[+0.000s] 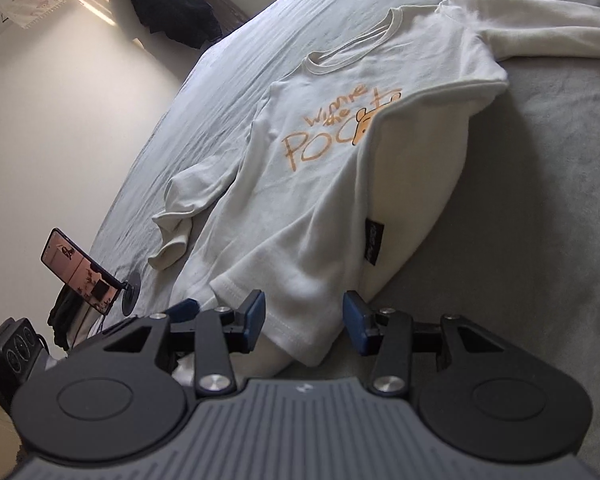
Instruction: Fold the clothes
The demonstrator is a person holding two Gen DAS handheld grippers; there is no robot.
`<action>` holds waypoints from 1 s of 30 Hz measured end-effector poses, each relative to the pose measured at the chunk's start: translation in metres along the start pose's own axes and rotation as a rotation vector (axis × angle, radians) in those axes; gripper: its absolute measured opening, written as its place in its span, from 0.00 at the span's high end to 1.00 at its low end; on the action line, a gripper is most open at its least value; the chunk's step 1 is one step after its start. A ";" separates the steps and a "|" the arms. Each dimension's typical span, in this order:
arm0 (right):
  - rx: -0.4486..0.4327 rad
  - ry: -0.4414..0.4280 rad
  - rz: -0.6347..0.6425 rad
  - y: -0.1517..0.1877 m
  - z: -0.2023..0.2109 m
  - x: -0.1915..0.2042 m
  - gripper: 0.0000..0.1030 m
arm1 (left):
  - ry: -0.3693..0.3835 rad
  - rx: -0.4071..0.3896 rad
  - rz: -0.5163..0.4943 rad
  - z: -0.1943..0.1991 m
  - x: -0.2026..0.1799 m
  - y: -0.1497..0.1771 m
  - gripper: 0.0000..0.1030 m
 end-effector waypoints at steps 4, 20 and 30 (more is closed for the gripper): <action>0.009 0.007 -0.019 0.006 0.006 -0.007 0.53 | -0.050 -0.011 0.082 0.022 0.035 0.003 0.48; 0.114 -0.153 -0.210 0.021 0.012 -0.023 0.88 | 0.045 0.073 0.328 0.056 0.090 0.031 0.58; 0.077 -0.138 -0.155 0.044 0.083 -0.058 0.90 | 0.213 0.129 0.435 0.068 0.113 0.042 0.58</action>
Point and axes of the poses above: each gripper's, at about its wrist camera, not at the fingertips, and z roughly against the way its jaws point, x to its left, y to its underside, the point moved 3 cm from there along -z, roughly the way its jaws point, and after that the axes turned 13 degrees about y, right-handed, at the moved point
